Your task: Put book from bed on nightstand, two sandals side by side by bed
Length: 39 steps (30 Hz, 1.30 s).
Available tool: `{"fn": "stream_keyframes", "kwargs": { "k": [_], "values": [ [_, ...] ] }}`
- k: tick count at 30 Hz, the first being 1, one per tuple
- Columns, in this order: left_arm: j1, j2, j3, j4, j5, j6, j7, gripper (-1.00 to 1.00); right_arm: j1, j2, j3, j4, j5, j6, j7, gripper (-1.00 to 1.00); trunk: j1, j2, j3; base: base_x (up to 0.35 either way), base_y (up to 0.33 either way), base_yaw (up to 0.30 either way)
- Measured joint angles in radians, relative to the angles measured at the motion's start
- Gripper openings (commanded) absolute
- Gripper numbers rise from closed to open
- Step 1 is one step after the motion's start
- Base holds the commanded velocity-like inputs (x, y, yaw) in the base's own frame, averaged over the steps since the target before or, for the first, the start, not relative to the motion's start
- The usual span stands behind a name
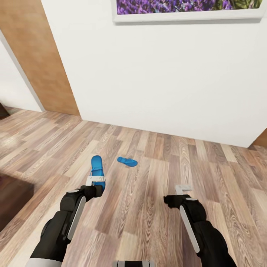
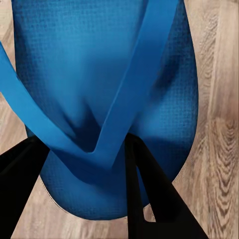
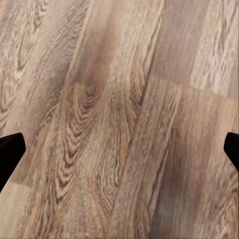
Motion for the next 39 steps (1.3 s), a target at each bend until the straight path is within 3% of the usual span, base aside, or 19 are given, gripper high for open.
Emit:
{"fn": "stream_keyframes", "kwargs": {
  "k": [19,39],
  "values": [
    [0.000,0.000,0.000,0.000,0.000,0.000,0.000,-1.00,0.000,0.000,0.000,0.003,0.000,-0.001,0.000,1.00,0.000,0.000,-0.013,0.286,-0.184,0.237],
    [0.000,0.000,-0.014,0.000,0.000,0.000,0.000,-1.00,0.000,0.000,0.000,0.003,0.000,-0.001,0.000,1.00,0.000,0.000,-0.028,0.161,-0.171,0.237]
  ]
}}
